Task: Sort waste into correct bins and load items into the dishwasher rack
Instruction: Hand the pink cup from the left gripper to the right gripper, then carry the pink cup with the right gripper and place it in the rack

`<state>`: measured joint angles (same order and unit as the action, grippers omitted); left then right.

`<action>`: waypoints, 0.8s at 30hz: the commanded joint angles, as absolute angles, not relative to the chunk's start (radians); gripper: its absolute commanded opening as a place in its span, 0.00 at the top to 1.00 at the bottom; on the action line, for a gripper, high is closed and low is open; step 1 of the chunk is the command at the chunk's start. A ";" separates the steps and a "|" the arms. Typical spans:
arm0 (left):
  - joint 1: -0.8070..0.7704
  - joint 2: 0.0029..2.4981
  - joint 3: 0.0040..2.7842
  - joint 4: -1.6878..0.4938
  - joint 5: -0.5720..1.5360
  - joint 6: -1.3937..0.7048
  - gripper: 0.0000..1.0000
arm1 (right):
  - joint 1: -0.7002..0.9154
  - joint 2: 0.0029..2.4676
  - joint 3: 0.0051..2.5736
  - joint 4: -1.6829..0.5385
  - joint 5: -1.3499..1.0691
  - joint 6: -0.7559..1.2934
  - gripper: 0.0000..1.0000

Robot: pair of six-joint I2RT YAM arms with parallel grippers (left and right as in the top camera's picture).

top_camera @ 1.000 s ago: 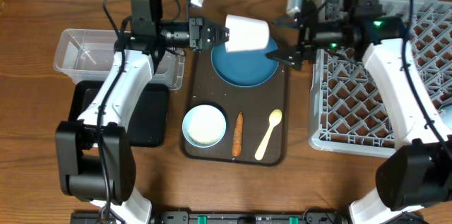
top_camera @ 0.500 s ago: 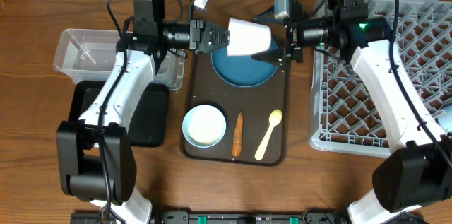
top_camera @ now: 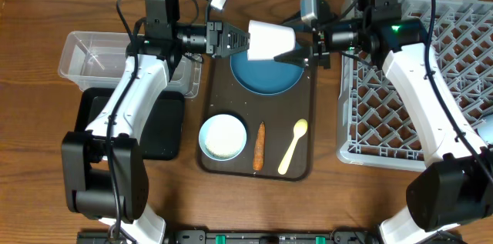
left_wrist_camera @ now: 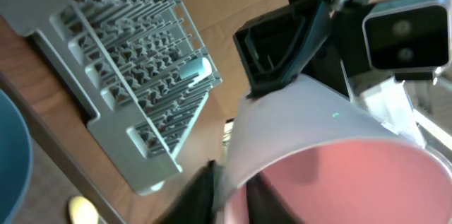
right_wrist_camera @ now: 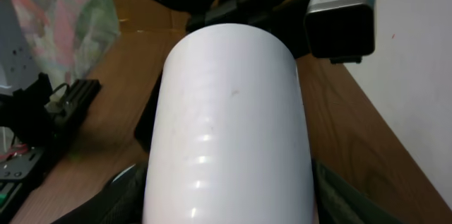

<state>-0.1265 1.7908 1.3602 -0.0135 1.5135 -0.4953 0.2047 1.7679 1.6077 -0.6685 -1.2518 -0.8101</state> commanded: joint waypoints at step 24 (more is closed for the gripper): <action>-0.128 1.656 1.345 -0.713 0.492 -0.123 0.63 | -0.039 1.612 1.612 -0.874 -0.265 -0.184 0.82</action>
